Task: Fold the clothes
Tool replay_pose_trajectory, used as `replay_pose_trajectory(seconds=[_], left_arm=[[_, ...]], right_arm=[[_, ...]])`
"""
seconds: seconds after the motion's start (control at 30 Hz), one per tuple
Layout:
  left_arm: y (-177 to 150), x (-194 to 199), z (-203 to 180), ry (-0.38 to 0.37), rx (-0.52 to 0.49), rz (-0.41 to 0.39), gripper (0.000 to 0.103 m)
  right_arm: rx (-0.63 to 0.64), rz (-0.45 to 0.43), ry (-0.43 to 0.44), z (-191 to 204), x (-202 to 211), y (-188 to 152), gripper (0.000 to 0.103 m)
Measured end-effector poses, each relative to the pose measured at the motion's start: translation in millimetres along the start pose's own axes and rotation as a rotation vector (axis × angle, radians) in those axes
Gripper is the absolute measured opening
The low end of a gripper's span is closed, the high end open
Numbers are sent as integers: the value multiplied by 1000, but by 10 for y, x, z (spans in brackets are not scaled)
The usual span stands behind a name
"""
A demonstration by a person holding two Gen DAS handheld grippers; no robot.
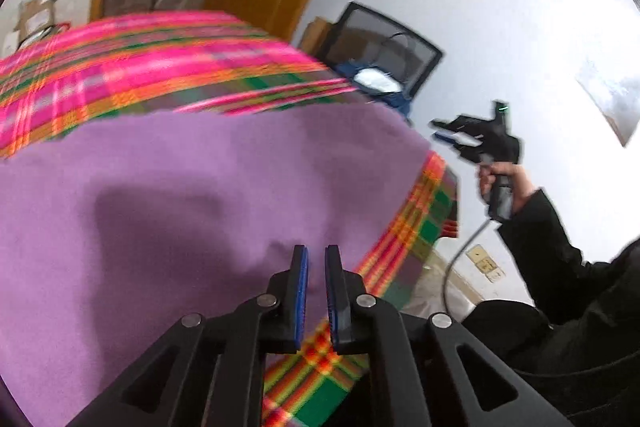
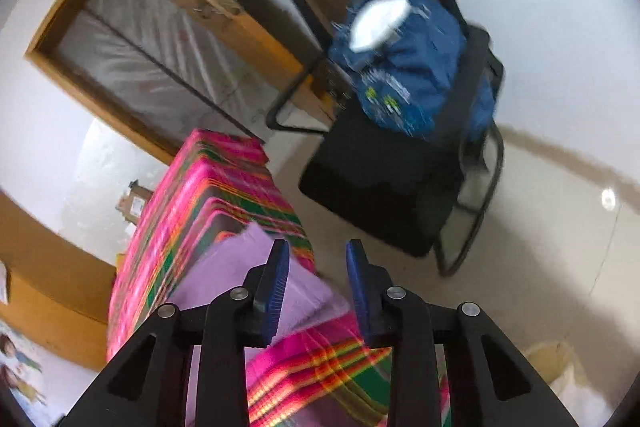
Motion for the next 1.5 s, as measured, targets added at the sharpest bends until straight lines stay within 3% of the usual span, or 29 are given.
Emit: replay_pose_trajectory(seconds=[0.17, 0.4, 0.5, 0.6, 0.77, 0.8, 0.83, 0.87, 1.0, 1.1, 1.17, 1.27, 1.37, 1.43, 1.47, 1.5], left_arm=[[-44, -92, 140, 8, 52, 23, 8], [-43, -67, 250, 15, 84, 9, 8], [-38, -70, 268, 13, 92, 6, 8], [-34, -62, 268, 11, 97, 4, 8], [-29, -72, 294, -3, 111, -4, 8], [-25, -76, 300, -7, 113, -5, 8], [-29, -73, 307, -10, 115, -6, 8], [-31, -70, 313, -13, 117, -6, 8], [-4, -93, 337, -23, 118, -3, 8], [8, -107, 345, -30, 118, -3, 8], [19, -119, 343, -32, 118, -3, 8], [2, -107, 333, -32, 120, -3, 8], [-8, -97, 334, -33, 121, -3, 8], [6, -103, 340, -33, 124, -2, 8], [10, -103, 342, -33, 125, -2, 8], [14, -104, 343, -32, 126, -1, 8]], right_arm=[[301, 66, 80, 758, -151, -90, 32], [841, 282, 222, 2120, -614, -739, 32], [1107, 357, 264, 2511, -818, -1064, 33], [1269, 416, 281, 2700, -1025, -1224, 33], [1335, 578, 264, 2651, -1316, -1316, 34], [1338, 593, 266, 2643, -1328, -1320, 30], [1339, 594, 277, 2646, -1307, -1316, 24], [1345, 588, 288, 2653, -1271, -1316, 10], [1380, 585, 343, 2669, -1070, -1380, 5], [1429, 570, 300, 2611, -1021, -1419, 6], [1405, 539, 289, 2620, -1047, -1322, 10], [1397, 542, 267, 2605, -1147, -1199, 44], [1410, 603, 237, 2542, -1279, -1171, 45], [1410, 629, 257, 2534, -1287, -1189, 38], [1411, 633, 273, 2542, -1272, -1201, 26], [1414, 629, 283, 2551, -1253, -1206, 20]])
Point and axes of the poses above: each gripper's, at about its wrist camera, not at the fingertips, and x roughly against the way its jaws point, z to its left, y to its top, the point moved 4 cm from there along -x, roughly the way its jaws point, and after that the axes turned 7 degrees about z, right-handed, at the moved point
